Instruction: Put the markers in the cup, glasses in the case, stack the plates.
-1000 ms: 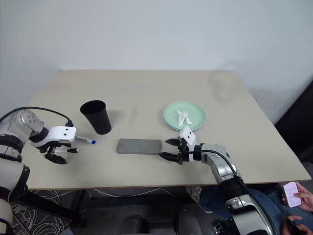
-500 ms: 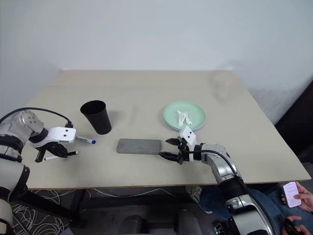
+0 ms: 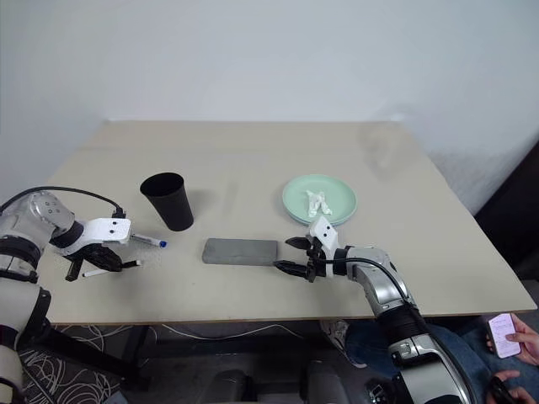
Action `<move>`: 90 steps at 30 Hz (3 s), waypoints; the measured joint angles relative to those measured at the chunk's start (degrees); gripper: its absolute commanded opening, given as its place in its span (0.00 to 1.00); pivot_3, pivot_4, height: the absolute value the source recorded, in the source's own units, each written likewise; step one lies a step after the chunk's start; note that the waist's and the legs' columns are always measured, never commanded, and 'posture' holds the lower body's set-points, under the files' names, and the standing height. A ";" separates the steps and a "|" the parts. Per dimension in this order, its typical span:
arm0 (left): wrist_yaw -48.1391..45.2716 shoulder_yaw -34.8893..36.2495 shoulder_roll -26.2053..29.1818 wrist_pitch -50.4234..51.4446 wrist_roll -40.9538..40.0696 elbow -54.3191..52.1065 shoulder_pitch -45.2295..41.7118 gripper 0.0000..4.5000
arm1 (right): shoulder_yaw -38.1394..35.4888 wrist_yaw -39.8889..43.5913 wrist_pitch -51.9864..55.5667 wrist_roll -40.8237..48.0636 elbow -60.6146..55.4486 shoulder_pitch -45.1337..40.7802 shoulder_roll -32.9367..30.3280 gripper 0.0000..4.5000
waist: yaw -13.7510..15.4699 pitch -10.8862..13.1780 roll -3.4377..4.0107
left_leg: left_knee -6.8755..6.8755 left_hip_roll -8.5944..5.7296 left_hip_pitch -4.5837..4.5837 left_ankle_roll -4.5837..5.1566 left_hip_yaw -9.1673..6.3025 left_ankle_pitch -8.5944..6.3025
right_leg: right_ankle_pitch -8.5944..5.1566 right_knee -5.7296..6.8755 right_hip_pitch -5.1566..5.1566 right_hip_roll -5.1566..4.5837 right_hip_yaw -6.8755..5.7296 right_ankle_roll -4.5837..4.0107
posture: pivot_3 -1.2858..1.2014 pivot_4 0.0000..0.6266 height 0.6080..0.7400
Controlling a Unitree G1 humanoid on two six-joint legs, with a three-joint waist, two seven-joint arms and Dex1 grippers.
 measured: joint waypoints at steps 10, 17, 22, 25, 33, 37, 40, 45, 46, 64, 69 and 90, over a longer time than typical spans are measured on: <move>-2.73 5.99 -3.28 18.83 -25.52 -33.57 11.46 0.01 | -0.09 0.37 0.11 0.02 -0.17 0.37 -0.76 0.83 | -0.14 0.00 -0.02 | 0.11 -0.03 -0.16 0.02 -0.07 0.01 | 0.01 0.10 -0.13 0.18 0.03 0.00 | 0.52 0.00 0.86; 6.35 14.19 -7.22 27.25 -32.47 -43.30 12.86 0.01 | -0.09 0.55 0.24 0.02 -0.31 0.37 -1.07 0.83 | -0.15 0.00 -0.01 | 0.14 -0.03 0.15 0.02 -0.07 0.02 | 0.01 0.09 0.14 0.20 0.04 -0.01 | 0.52 0.00 0.86; 17.92 20.97 -9.90 25.94 -33.50 -43.25 12.59 0.01 | -0.08 0.91 0.41 0.02 -0.46 0.37 -1.53 0.83 | -0.14 0.00 -0.01 | 0.14 -0.03 0.29 0.01 -0.05 0.02 | 0.01 0.10 0.23 0.20 0.06 0.00 | 0.52 0.00 0.86; 24.52 24.23 -10.87 23.65 -33.54 -42.01 11.14 0.01 | -0.07 1.00 0.65 0.02 -0.67 0.37 -1.59 0.83 | -0.14 0.00 -0.02 | 0.14 -0.03 0.30 0.01 -0.05 0.02 | 0.02 0.11 0.24 0.20 0.06 0.00 | 0.52 0.00 0.86; 40.34 27.89 -12.65 13.45 -30.87 -37.15 9.98 0.01 | -0.01 1.55 0.72 0.00 -0.96 0.15 -1.66 0.83 | -0.09 0.00 -0.03 | 0.11 -0.07 0.31 0.00 -0.01 0.01 | 0.03 0.09 0.27 0.16 0.06 0.00 | 0.52 0.00 0.86; 46.32 28.74 -13.04 10.38 -29.31 -33.08 9.92 0.01 | 0.00 1.57 0.72 -0.01 -0.89 0.00 -1.66 0.83 | -0.11 -0.01 -0.04 | 0.10 -0.05 0.33 -0.02 0.01 0.01 | 0.05 0.10 0.26 0.16 0.05 -0.02 | 0.52 0.00 0.86; 48.55 29.16 -14.61 8.72 -29.18 -29.81 9.92 0.01 | 0.09 1.60 0.71 -0.04 -0.84 0.00 -1.65 0.83 | -0.05 -0.01 -0.04 | 0.10 -0.06 0.32 -0.02 -0.01 0.00 | 0.05 0.09 0.27 0.16 0.03 -0.03 | 0.52 0.00 0.86; 49.60 29.16 -16.99 7.97 -29.23 -26.03 9.95 0.01 | 0.25 1.61 0.71 -0.06 -0.83 0.00 -1.65 0.83 | -0.10 -0.02 -0.06 | 0.10 -0.06 0.30 -0.02 0.03 0.00 | 0.06 0.05 0.26 0.14 0.03 -0.02 | 0.52 0.00 0.86; 49.68 29.16 -17.25 7.98 -29.24 -25.80 10.00 0.01 | 0.25 1.60 0.71 -0.06 -0.84 0.00 -1.65 0.83 | -0.10 -0.01 -0.06 | 0.10 -0.06 0.29 -0.03 0.02 0.00 | 0.07 0.05 0.25 0.14 0.03 -0.02 | 0.52 0.00 0.86; 50.64 29.04 -17.54 10.23 -28.98 -25.64 12.67 0.06 | 0.25 1.54 0.72 -0.06 -0.85 0.10 -1.59 0.83 | -0.12 -0.01 -0.06 | 0.05 -0.05 0.31 -0.04 0.02 -0.01 | 0.07 0.04 0.23 0.14 0.02 -0.02 | 0.52 0.00 0.86; 50.98 29.11 -17.77 11.53 -29.43 -25.68 12.82 0.40 | 0.30 1.54 0.72 -0.07 -0.85 0.09 -1.22 0.83 | -0.11 -0.01 -0.06 | 0.05 -0.05 0.31 -0.04 0.02 -0.01 | 0.07 0.03 0.24 0.13 0.01 -0.02 | 0.52 0.00 0.86; 37.20 28.96 -11.40 14.30 -32.99 -29.13 8.47 0.55 | 0.31 1.45 0.68 -0.18 -0.55 -0.02 -0.81 0.83 | -0.17 0.02 -0.12 | -0.01 -0.03 0.26 -0.07 0.03 -0.03 | 0.06 -0.03 0.19 0.14 -0.02 -0.03 | 0.52 0.00 0.86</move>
